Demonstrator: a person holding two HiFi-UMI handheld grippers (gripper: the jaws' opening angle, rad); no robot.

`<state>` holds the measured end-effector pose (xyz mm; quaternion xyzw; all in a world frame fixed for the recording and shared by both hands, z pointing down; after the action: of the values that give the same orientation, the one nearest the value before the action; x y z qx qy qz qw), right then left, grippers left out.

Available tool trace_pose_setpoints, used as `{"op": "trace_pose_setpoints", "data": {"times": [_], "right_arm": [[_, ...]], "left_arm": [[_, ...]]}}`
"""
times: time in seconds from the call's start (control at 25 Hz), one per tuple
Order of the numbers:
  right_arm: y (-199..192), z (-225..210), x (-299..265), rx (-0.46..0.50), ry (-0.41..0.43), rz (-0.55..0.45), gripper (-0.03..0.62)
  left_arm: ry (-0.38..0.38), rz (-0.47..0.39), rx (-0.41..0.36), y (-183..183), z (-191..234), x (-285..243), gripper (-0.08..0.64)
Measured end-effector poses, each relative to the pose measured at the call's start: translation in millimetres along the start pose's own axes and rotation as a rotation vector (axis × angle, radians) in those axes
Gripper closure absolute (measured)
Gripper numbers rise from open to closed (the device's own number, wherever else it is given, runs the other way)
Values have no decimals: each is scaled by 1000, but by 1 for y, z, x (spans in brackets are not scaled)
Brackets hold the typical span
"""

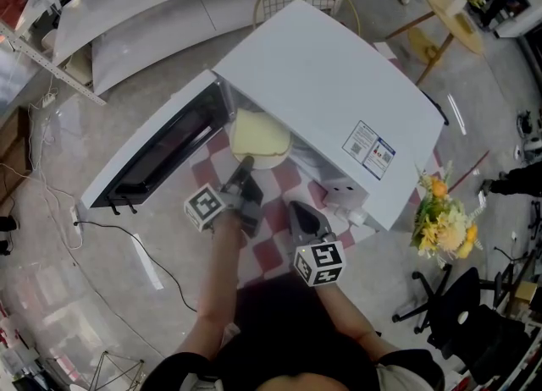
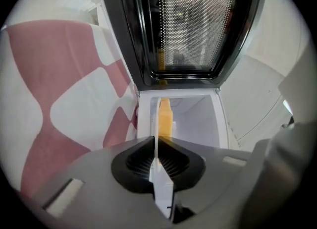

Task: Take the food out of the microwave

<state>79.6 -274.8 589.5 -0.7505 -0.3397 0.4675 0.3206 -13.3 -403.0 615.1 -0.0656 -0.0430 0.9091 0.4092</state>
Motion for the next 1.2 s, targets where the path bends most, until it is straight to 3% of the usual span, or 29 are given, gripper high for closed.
{"op": "trace_pose_setpoints", "data": {"times": [0.2, 0.4, 1.2], "right_arm": [[-2, 0, 5, 1, 3, -4, 591], [-4, -1, 12, 7, 4, -1, 591], [-9, 15, 48, 41, 53, -19, 591]], "left_arm": [[-5, -11, 15, -4, 1, 7, 534], [-59, -41, 61, -9, -13, 12, 537], [-47, -119, 32, -25, -29, 80, 537]]}}
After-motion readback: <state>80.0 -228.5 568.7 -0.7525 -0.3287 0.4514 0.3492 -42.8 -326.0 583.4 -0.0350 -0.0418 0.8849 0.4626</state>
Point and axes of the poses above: the fingertips, and each gripper's own axes: x backward along the fingers, z to its left, y out of its top, the point moved 1 cm from there along x, backward along the fingers, and after that the axes turned 7 degrees about -x, right-handed, at the moved point
